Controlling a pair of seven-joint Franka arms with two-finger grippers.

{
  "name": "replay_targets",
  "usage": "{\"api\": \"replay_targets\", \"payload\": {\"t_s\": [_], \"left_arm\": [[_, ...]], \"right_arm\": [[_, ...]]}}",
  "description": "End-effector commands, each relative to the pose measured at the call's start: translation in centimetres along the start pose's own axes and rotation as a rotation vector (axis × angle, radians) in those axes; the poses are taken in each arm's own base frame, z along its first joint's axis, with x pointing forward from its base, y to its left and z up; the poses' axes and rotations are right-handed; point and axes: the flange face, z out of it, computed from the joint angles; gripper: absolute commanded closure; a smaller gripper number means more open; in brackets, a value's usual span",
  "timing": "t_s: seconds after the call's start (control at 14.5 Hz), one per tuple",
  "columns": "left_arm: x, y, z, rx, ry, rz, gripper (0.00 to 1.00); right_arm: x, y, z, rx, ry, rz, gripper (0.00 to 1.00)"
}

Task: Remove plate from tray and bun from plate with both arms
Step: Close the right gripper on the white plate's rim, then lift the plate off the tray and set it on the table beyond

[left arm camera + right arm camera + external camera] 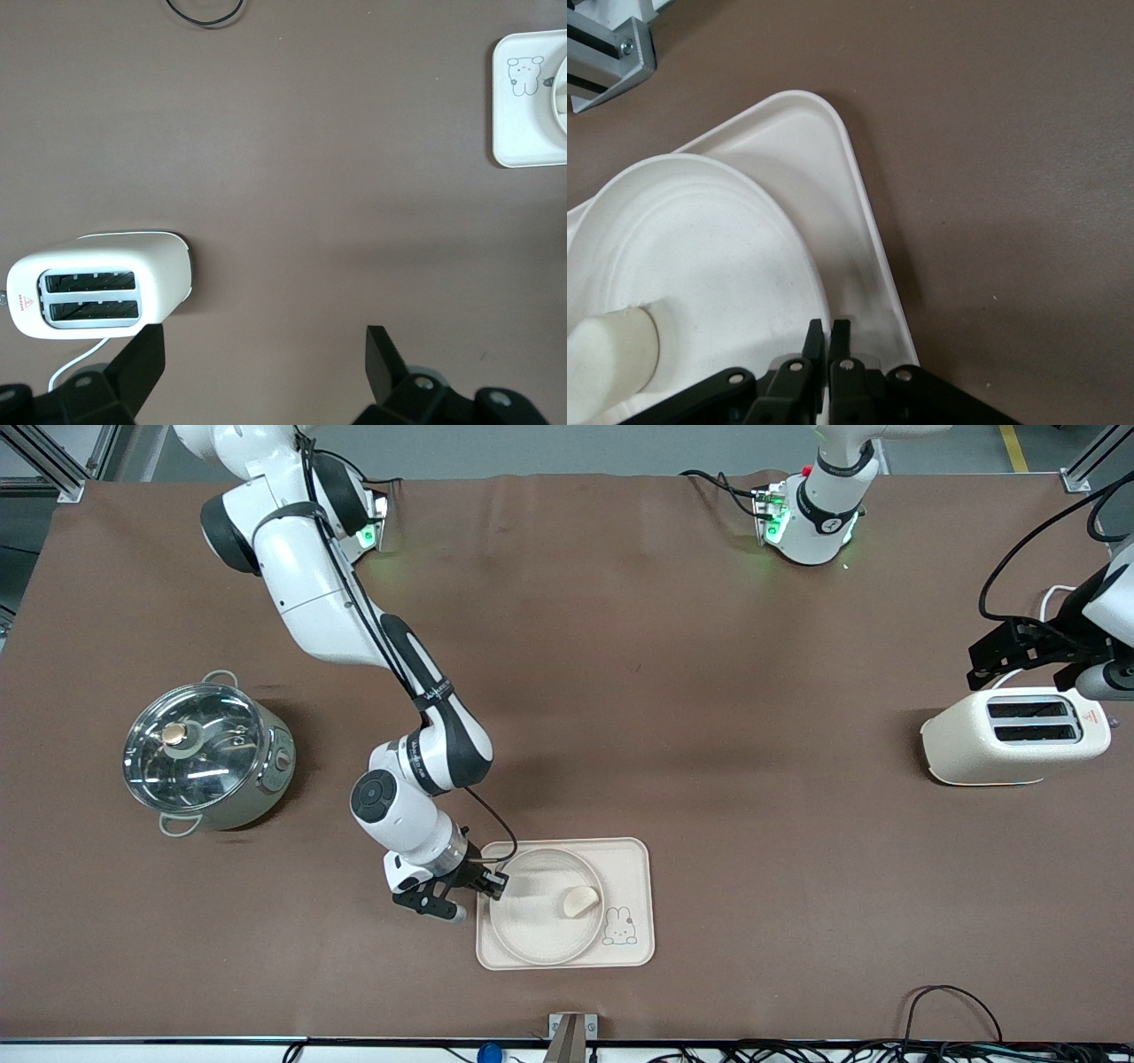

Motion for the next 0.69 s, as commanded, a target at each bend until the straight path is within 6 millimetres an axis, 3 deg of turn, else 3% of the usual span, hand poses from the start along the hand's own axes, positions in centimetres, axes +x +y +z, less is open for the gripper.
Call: {"api": "replay_targets", "payload": {"t_s": [0.0, 0.14, 0.62], "left_arm": [[0.0, -0.1, -0.4, 0.003, 0.005, 0.017, 0.0], [0.1, -0.2, -0.3, 0.006, 0.004, 0.016, 0.0], [0.1, -0.2, -0.3, 0.011, 0.004, 0.017, 0.0]], "right_arm": [[0.0, -0.8, -0.4, 0.046, -0.013, -0.002, 1.0], [-0.1, -0.2, -1.5, 0.081, -0.067, 0.006, 1.0], [-10.8, -0.2, -6.3, 0.059, -0.168, -0.07, 1.0]]}}
